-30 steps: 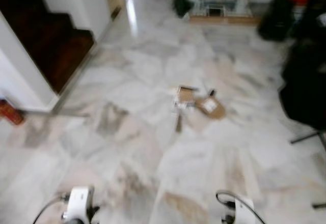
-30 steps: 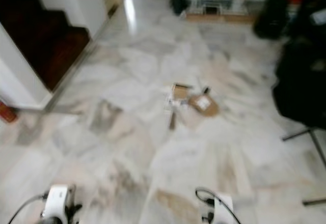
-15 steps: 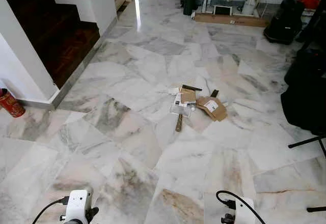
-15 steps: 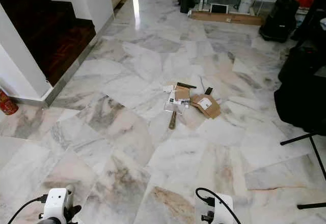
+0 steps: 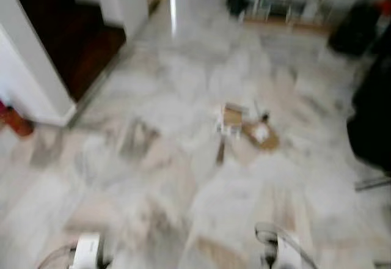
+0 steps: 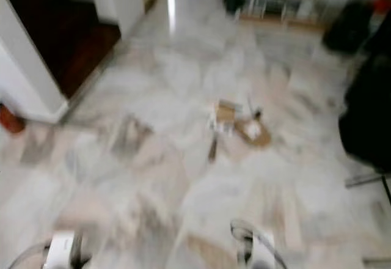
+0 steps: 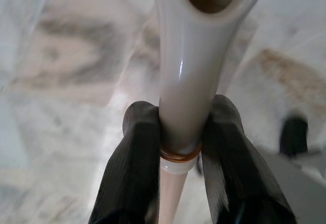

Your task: Sweep floor

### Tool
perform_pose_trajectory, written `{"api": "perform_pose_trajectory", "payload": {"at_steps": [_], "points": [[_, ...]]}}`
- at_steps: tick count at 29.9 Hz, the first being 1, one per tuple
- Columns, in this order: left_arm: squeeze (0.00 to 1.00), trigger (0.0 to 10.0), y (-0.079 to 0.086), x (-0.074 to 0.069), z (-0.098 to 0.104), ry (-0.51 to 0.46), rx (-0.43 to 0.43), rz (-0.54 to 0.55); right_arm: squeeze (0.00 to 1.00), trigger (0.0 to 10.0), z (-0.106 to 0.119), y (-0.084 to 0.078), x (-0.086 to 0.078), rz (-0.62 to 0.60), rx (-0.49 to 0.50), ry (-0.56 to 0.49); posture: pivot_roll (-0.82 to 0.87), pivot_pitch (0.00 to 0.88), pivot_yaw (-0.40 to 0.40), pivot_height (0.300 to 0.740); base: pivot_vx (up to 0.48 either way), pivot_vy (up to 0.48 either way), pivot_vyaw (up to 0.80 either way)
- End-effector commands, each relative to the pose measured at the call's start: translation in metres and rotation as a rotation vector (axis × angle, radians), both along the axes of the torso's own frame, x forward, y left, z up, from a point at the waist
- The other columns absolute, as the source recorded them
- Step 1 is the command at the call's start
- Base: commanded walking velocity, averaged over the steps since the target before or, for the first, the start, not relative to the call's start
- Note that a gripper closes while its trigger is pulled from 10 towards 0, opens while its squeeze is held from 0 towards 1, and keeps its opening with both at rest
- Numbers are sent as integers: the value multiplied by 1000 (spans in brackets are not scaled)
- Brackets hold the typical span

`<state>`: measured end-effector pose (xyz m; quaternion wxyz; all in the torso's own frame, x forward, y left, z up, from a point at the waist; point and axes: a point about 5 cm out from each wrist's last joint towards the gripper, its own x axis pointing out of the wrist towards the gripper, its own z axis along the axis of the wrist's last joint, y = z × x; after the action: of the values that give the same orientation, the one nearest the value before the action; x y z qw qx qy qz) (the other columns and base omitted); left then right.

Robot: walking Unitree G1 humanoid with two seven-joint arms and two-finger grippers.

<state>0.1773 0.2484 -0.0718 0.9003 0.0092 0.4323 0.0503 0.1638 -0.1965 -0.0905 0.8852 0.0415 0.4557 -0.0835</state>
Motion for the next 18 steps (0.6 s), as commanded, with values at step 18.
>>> {"api": "perform_pose_trajectory", "payload": {"at_steps": [18], "points": [[0,10000,-9,3,-1,1,-19,-16,0,10000,0,-7,-3,-46,-5,4,4,84,-25,740,314,0,0]]}}
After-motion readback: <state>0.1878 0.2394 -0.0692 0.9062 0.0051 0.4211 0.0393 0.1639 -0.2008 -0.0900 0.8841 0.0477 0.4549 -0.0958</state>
